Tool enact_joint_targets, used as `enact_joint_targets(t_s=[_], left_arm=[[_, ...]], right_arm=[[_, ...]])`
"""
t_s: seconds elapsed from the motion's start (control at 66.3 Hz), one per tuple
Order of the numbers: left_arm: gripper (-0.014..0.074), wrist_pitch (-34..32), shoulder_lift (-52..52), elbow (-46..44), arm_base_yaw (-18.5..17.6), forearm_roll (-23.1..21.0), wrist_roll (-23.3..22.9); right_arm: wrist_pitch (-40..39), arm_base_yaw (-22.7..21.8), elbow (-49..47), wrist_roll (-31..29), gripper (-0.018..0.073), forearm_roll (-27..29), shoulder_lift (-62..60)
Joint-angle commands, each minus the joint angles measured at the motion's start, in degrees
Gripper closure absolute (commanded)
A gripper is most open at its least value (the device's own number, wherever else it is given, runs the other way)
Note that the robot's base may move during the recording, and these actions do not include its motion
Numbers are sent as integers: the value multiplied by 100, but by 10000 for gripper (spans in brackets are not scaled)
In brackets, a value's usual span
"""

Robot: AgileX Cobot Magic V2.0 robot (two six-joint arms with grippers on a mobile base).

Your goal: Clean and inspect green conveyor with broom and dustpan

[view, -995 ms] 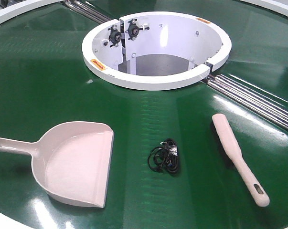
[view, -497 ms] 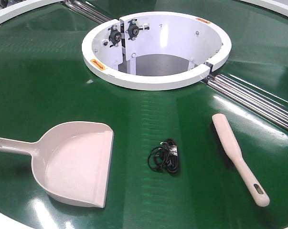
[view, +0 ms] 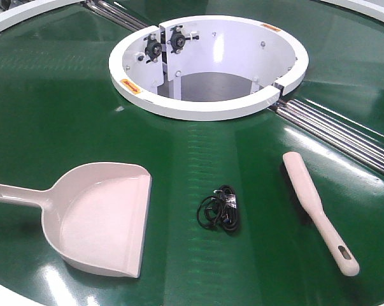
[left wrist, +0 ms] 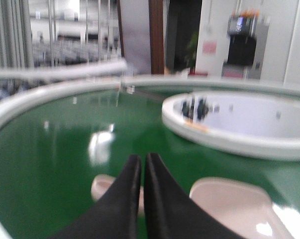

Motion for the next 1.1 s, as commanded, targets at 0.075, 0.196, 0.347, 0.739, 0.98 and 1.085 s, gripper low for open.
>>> enact_joint_targets(t_s=[0.075, 0.196, 0.347, 0.739, 0.98, 1.085], left_arm=[[603, -36, 205, -1012, -4, 36, 67], [603, 1222, 924, -1953, -4, 162, 255], [603, 2261, 1926, -2749, -4, 162, 255], [597, 2626, 2603, -2813, -4, 157, 255], [585, 2627, 2603, -2813, -4, 157, 255], [544, 2631, 2603, -2813, -4, 157, 255]], right_arm=[[-437, -33, 128, -34, 569, -16, -102], [-437, -33, 128, -34, 569, -16, -102], [-437, -33, 128, -34, 569, -16, -102], [-437, -33, 128, -34, 569, -16, -102], [-437, -33, 128, -34, 569, -16, -102], [-437, -33, 128, -34, 569, -16, -102]])
